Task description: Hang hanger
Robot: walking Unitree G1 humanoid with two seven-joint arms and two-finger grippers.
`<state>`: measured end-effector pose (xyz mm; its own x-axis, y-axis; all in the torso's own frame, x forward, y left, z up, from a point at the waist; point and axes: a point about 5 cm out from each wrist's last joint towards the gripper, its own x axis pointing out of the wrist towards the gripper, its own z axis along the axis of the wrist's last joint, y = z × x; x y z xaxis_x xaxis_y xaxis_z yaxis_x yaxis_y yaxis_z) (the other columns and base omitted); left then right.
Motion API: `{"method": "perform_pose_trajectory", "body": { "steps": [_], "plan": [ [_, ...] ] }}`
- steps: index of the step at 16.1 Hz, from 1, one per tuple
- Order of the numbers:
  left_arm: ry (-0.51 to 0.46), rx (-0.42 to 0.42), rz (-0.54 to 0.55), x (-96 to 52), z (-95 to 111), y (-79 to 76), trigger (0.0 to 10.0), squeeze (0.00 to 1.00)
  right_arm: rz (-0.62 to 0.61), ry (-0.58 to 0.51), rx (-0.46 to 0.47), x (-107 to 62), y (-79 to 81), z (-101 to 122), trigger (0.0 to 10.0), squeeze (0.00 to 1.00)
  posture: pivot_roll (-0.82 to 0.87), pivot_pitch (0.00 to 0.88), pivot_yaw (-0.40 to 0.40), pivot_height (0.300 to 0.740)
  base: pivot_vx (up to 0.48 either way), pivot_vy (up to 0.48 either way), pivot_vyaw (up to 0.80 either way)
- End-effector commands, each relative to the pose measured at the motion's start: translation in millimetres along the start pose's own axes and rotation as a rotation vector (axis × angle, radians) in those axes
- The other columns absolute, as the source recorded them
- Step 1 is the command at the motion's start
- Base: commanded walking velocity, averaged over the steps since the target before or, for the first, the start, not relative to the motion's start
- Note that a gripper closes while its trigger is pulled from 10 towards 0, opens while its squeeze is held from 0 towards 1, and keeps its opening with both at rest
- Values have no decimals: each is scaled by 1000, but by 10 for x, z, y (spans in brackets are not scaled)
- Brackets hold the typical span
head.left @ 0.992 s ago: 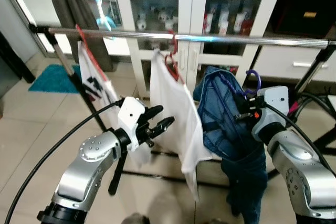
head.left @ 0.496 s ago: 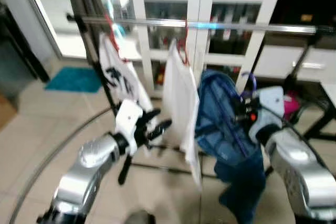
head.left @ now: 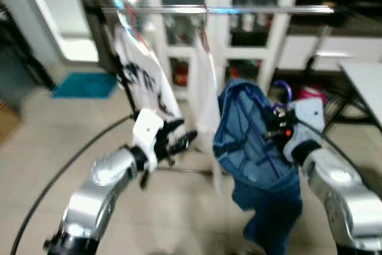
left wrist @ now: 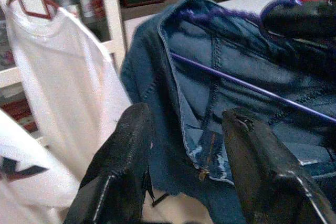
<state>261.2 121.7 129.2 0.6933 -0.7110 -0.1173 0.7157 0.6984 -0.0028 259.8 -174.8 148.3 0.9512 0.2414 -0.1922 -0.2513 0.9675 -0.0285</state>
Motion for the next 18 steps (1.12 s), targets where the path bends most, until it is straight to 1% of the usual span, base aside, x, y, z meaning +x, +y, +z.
{"method": "perform_pose_trajectory", "body": {
  "steps": [1,3,6,7,8,10,11,12,15,16,18],
  "plan": [
    [8,10,8,-26,2,32,10000,0,13,-45,-8,11,31,104,0,0,-109,0,47,740,-262,0,0],
    [7,10,8,-28,5,33,10000,0,16,-46,-8,13,38,106,0,0,-108,0,47,740,-262,0,0],
    [0,0,10,-4,12,42,10000,0,88,-70,-2,15,113,147,0,0,-109,0,50,740,0,0,0],
    [-14,-6,14,32,34,65,10000,408,165,-96,17,4,192,195,0,0,-112,0,53,740,0,0,0],
    [-42,4,52,90,89,128,10000,1000,252,-124,21,-17,284,253,0,0,-119,0,58,740,0,0,0],
    [-38,55,95,168,123,186,10000,1000,340,-155,22,-48,379,313,0,0,-123,0,62,740,0,0,0],
    [-36,62,100,192,122,194,10000,835,359,-163,23,-55,399,329,0,0,-124,0,62,740,0,0,0],
    [-35,68,105,239,113,204,10000,0,407,-183,34,-75,450,363,0,0,-125,0,63,740,0,0,0],
    [-35,110,144,322,108,245,10000,0,499,-201,40,-126,544,392,0,0,-133,0,69,740,0,0,0],
    [-41,136,160,325,117,260,10000,0,507,-200,40,-135,544,389,0,0,-133,0,69,740,0,0,0],
    [-41,162,172,334,102,266,10000,0,512,-199,43,-141,536,386,0,0,-133,0,69,740,0,0,0]
  ]
}}
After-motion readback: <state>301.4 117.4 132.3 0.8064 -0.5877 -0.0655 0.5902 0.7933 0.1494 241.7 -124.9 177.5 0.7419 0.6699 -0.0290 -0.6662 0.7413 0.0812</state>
